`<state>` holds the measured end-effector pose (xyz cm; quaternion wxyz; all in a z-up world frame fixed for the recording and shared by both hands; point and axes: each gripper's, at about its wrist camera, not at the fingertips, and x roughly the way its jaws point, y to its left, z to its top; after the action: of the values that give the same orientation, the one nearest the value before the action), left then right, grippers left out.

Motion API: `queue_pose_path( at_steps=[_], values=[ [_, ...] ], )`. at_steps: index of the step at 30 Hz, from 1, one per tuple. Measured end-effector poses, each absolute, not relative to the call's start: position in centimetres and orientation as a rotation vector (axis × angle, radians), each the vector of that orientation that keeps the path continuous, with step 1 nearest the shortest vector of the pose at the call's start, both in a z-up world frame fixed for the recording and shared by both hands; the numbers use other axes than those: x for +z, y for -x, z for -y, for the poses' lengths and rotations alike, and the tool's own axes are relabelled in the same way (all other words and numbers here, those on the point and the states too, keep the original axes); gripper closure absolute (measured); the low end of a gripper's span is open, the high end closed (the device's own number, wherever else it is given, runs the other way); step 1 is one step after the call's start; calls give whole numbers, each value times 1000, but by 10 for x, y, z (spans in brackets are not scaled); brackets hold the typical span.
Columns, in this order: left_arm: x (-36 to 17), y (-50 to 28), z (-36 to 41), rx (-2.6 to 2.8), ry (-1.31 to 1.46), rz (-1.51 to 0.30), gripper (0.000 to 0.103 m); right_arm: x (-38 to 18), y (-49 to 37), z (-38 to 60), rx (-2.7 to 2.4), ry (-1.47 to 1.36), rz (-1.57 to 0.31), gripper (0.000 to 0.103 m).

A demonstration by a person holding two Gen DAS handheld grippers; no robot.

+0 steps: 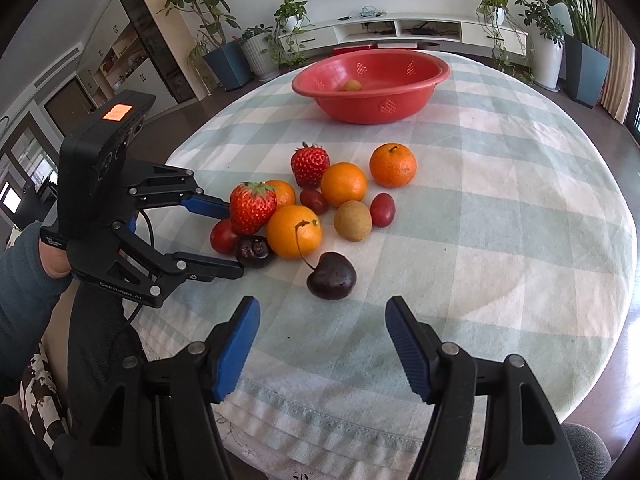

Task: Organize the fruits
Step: 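Close the left gripper on the red tomato while the right gripper moves toward the dark plum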

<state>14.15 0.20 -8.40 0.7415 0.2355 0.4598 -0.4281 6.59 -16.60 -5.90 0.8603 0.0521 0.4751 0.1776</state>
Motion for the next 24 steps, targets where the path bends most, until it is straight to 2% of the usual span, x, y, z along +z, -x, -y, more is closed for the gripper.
queue_pose_path(
  at_steps=[13, 15, 24],
  values=[
    [-81, -139, -6, -926, -480, -1021, 66, -57, -66, 157, 387, -105, -1002, 34],
    [-81, -139, -8, -915, -475, -1019, 73, -57, -66, 156, 390, -109, -1003, 34],
    [-80, -137, -14, -897, -440, -1015, 73, -58, -68, 140, 443, -128, -1012, 34]
  ],
)
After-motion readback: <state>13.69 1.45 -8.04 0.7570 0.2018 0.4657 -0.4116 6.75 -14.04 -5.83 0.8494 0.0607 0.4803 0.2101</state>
